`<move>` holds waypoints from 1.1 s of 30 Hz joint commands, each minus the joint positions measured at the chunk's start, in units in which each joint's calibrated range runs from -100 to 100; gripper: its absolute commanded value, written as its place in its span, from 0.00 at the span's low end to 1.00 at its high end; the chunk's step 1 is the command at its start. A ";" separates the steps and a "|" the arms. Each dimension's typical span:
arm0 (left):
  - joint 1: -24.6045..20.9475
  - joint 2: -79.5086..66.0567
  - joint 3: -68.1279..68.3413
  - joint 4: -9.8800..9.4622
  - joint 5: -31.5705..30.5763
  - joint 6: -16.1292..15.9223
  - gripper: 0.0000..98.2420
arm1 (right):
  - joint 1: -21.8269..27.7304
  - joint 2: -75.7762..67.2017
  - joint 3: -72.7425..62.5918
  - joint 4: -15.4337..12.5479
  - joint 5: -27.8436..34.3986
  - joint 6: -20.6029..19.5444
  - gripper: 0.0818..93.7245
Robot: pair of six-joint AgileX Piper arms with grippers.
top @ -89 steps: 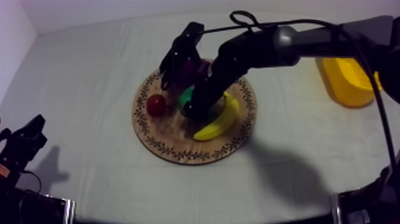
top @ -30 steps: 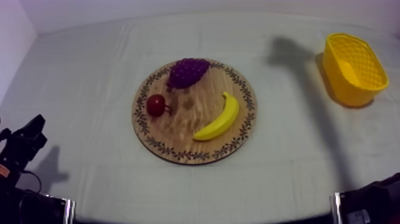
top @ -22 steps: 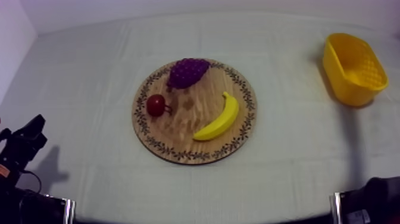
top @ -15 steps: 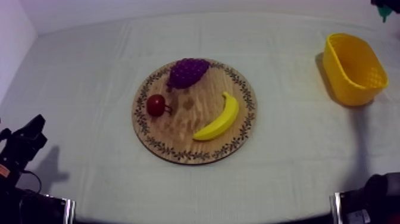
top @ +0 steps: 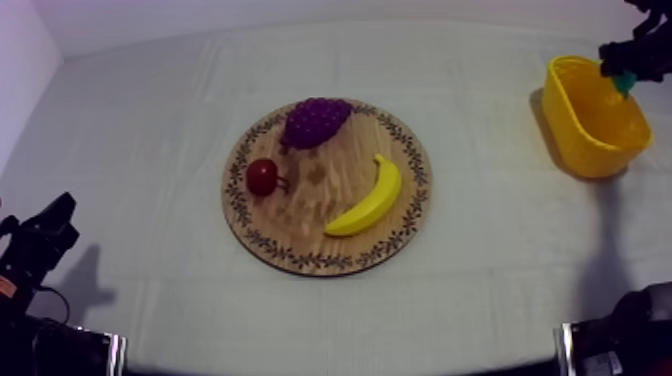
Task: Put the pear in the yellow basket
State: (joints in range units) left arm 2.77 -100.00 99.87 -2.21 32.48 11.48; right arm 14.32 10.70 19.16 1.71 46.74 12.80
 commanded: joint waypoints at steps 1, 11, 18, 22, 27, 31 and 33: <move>0.01 0.00 0.02 -0.02 0.01 0.02 0.00 | 0.03 0.48 1.19 -0.36 0.19 0.29 0.43; 0.01 0.00 0.02 -0.02 0.01 0.02 0.00 | 0.07 2.89 6.40 -0.83 -0.55 1.17 0.43; 0.01 0.00 0.02 -0.02 0.01 0.02 0.00 | -0.21 4.13 9.79 0.12 -2.61 0.68 0.44; 0.01 0.00 0.02 -0.02 0.01 0.02 0.00 | -0.57 4.69 11.14 0.68 -4.00 0.19 0.48; 0.01 0.00 0.02 -0.02 0.01 0.02 0.00 | -0.79 4.74 12.04 1.14 -5.72 -0.35 0.58; 0.01 0.00 0.02 -0.02 0.01 0.01 0.00 | -0.81 4.33 12.28 1.63 -6.81 -0.74 0.63; 0.01 0.00 0.02 -0.02 0.01 0.00 0.00 | -0.79 4.04 12.38 1.82 -7.22 -0.85 0.65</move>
State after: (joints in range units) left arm 2.77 -100.00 99.87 -2.21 32.48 11.48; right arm 13.53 14.84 31.48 3.49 39.57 11.96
